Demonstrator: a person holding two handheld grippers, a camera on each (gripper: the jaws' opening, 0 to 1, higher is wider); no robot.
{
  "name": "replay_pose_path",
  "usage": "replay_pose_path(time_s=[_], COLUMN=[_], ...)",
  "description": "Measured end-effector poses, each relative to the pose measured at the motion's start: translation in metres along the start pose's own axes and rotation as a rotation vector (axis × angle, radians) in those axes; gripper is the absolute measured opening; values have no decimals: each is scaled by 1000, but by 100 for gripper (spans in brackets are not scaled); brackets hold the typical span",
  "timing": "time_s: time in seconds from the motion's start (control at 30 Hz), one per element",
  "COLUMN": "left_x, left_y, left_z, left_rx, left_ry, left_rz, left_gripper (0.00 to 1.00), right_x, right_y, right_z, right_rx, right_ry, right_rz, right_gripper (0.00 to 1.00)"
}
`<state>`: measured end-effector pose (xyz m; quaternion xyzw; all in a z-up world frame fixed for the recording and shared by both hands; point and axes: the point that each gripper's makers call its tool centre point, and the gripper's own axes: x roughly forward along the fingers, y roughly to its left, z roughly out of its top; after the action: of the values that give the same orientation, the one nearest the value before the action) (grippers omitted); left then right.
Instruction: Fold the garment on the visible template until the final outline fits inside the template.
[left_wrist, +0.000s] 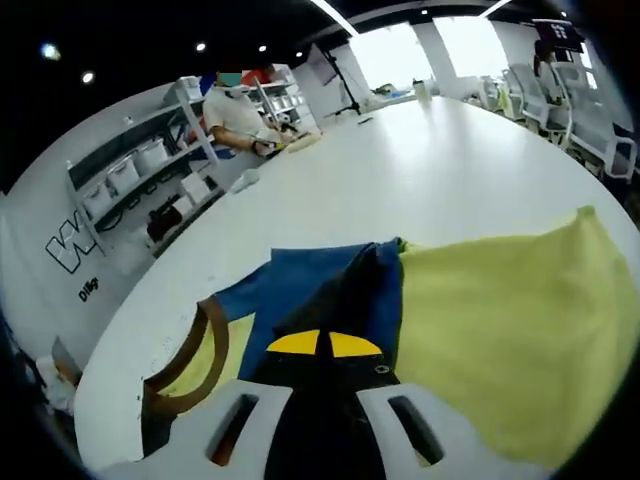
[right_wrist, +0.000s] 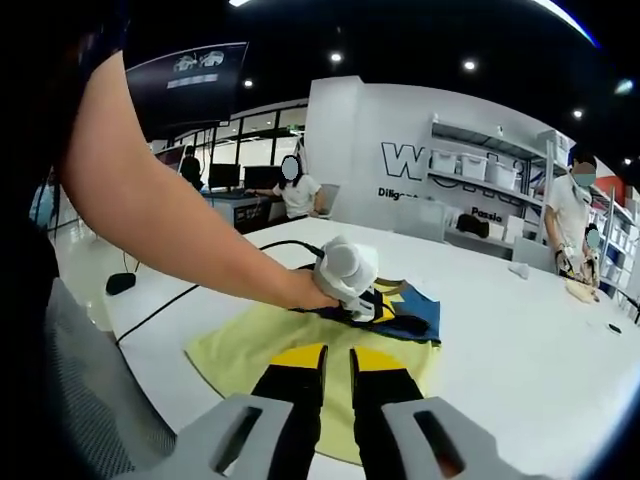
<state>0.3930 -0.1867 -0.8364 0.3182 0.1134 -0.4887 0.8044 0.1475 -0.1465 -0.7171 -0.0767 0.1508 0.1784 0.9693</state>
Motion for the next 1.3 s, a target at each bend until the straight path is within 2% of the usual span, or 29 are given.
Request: replay_pose_path(time_s=[0.13,0.17,0.27,0.4,0.57,0.7,0.83,0.93,1.0,1.1,1.17,1.2,1.3], left_x=[4,8,13,22,36,43,44,46,46,48,48,47,45], left_y=[7,11,16,17,13,11,13,13,13,12,11,13,19], left_z=[14,23,35,44,40,35,37,38,39,38,36,33,33], left_rx=[32,38,48,64,49,0,-58,-81,-104,-110,-110,-115,-145], left_ry=[-19,-34,-62,-72,-60,-52,-62,-77,-87,-81,-67,-54,-61], left_rz=[15,27,43,44,34,34,49,47,56,52,56,75,110], left_gripper=[0,0,0,0,0,0,2,5,13,13,18,21,24], right_x=[0,0,0,0,1,1,2,2,2,2,2,2,2], right_y=[0,0,0,0,0,1,1,1,1,1,1,1,1], right_z=[0,0,0,-1,-2,-3,-5,-6,-6,-6,-6,-6,-6], right_rx=[2,2,4,6,6,8,12,13,12,11,11,11,10], right_ry=[0,-1,0,2,8,14,22,25,27,29,29,28,30], right_rz=[1,1,2,4,8,11,13,12,13,12,11,11,11], right_gripper=[4,4,4,4,4,4,4,4,4,4,4,4,4])
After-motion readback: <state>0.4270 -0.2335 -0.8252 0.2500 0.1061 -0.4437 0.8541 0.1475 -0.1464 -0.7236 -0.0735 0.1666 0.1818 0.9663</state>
